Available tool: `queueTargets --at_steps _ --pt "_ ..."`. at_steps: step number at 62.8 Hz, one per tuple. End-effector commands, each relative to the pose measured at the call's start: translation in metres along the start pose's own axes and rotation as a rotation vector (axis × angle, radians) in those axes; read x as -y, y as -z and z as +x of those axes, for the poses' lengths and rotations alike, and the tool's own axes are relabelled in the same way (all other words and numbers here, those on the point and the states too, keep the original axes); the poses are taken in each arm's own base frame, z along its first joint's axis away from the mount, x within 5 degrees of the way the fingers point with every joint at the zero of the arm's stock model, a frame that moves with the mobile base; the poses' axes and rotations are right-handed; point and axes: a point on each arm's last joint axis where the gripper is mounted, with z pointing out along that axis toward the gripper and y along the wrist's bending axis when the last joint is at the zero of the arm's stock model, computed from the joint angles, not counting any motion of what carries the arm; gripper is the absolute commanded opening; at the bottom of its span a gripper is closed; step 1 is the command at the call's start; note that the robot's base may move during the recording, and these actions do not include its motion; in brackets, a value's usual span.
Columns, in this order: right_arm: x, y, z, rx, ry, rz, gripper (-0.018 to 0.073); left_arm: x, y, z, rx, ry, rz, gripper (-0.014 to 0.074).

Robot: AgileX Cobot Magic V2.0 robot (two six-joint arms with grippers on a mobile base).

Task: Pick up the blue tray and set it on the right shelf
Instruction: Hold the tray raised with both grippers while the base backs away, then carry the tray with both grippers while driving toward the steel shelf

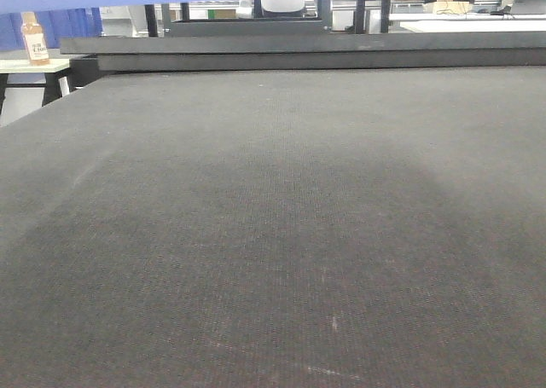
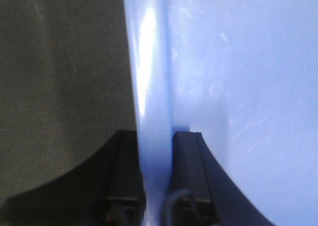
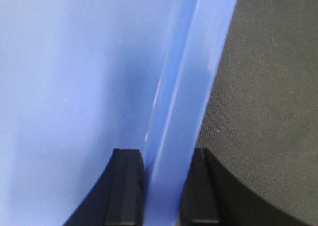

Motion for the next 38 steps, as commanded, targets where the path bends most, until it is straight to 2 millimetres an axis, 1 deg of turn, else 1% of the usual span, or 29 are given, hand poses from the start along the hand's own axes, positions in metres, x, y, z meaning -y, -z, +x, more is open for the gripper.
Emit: queueTargets --at_steps 1,38 --pt "0.0022 0.015 -0.0085 0.115 0.034 -0.008 0.0056 -0.0006 0.0135 0.0091 -0.055 -0.038 -0.022 -0.0048" --pt "0.0022 0.015 -0.0085 0.115 0.034 -0.008 0.0056 -0.0001 0.0135 0.0093 -0.057 -0.036 -0.016 -0.0048"
